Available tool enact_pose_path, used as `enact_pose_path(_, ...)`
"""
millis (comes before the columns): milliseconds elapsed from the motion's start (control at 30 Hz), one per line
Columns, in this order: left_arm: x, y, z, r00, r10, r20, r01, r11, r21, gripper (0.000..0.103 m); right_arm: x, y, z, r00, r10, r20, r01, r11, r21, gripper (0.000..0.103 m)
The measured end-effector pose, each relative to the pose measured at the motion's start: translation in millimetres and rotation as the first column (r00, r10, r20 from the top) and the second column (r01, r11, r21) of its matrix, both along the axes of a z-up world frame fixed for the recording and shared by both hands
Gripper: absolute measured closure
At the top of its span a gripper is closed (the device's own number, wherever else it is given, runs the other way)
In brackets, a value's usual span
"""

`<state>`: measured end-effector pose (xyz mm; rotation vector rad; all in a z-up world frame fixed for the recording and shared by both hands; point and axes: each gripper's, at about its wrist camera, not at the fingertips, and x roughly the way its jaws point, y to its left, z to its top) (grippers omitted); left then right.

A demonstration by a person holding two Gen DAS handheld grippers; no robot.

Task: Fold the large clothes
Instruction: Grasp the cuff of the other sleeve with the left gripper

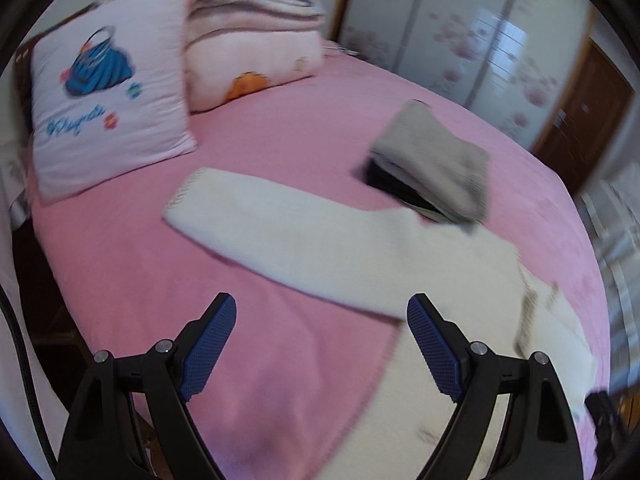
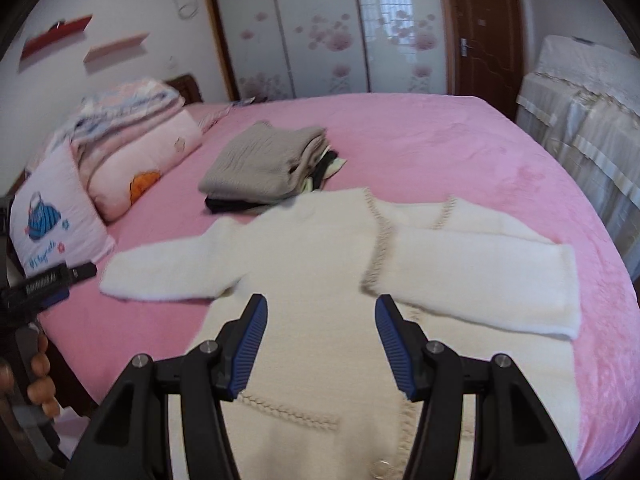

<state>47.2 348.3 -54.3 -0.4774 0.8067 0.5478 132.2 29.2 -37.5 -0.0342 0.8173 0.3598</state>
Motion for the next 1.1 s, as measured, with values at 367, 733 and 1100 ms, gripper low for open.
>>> enact_pose_path(367,3.2,136.8,-124.0,0.948,0.317,-0.031,-0.311,0.901,-0.302,0.017,22.0,93.0,-62.7,0.985,0.154,-0.079,-0.162,0.982,-0.101,0.047)
enact_pose_path(733,44.7,171.6,-180.2,0.904,0.428,-0.017,-0.402,0.834,-0.378,0.068,49.8,97.1,-99.0,0.980,0.133,-0.148,-0.151,0.981,-0.120,0.047)
enact_pose_path(1100,110.1,88.5,-57.7,0.949,0.207,0.238,-0.165,0.969,-0.183,0.097,70.3,56.0,-103.0,0.985,0.047,-0.166,-0.059,0.996,-0.069,0.047)
